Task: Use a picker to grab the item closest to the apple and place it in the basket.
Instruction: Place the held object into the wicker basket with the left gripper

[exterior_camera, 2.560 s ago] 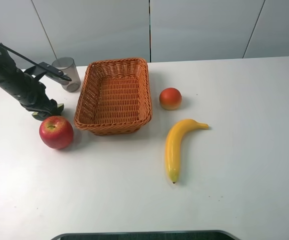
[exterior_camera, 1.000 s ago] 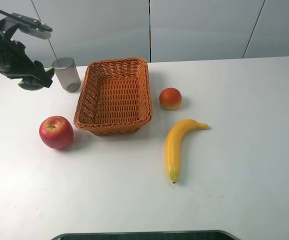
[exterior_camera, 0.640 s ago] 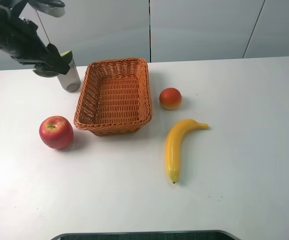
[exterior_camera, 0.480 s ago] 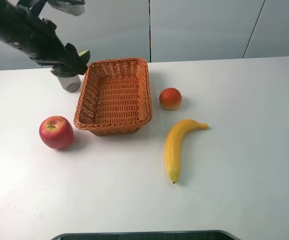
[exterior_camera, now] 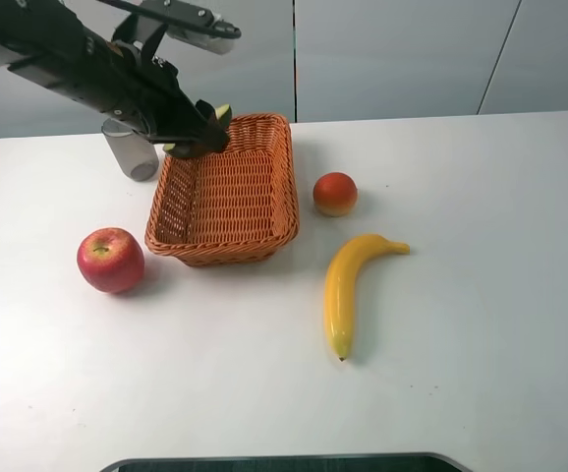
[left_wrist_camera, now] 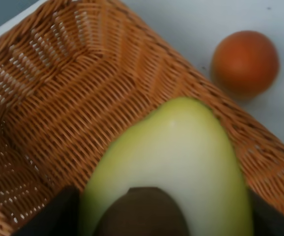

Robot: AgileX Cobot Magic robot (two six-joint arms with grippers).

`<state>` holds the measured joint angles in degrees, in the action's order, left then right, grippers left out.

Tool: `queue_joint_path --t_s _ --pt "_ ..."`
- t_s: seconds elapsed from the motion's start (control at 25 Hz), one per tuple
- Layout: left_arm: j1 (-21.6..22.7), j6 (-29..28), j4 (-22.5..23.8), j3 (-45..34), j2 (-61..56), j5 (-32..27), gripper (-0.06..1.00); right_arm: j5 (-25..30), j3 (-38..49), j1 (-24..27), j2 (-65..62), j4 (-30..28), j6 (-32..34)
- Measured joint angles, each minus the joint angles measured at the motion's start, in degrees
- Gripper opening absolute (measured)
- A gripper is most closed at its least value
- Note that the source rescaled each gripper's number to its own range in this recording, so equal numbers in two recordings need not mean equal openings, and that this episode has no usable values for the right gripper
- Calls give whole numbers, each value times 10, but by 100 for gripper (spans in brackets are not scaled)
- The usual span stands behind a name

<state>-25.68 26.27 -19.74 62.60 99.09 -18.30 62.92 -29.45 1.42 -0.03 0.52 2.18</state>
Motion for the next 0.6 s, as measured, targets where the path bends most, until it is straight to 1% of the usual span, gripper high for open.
queue_joint_path --t_s 0.12,0.32,0.6 --pt "0 -15 0 0 28 31 1 0 0 0 0 0 0" --pt "0 -22 0 0 72 71 1 0 0 0 0 0 0" --pt "0 -22 -1 0 118 91 1 0 0 0 0 0 0"
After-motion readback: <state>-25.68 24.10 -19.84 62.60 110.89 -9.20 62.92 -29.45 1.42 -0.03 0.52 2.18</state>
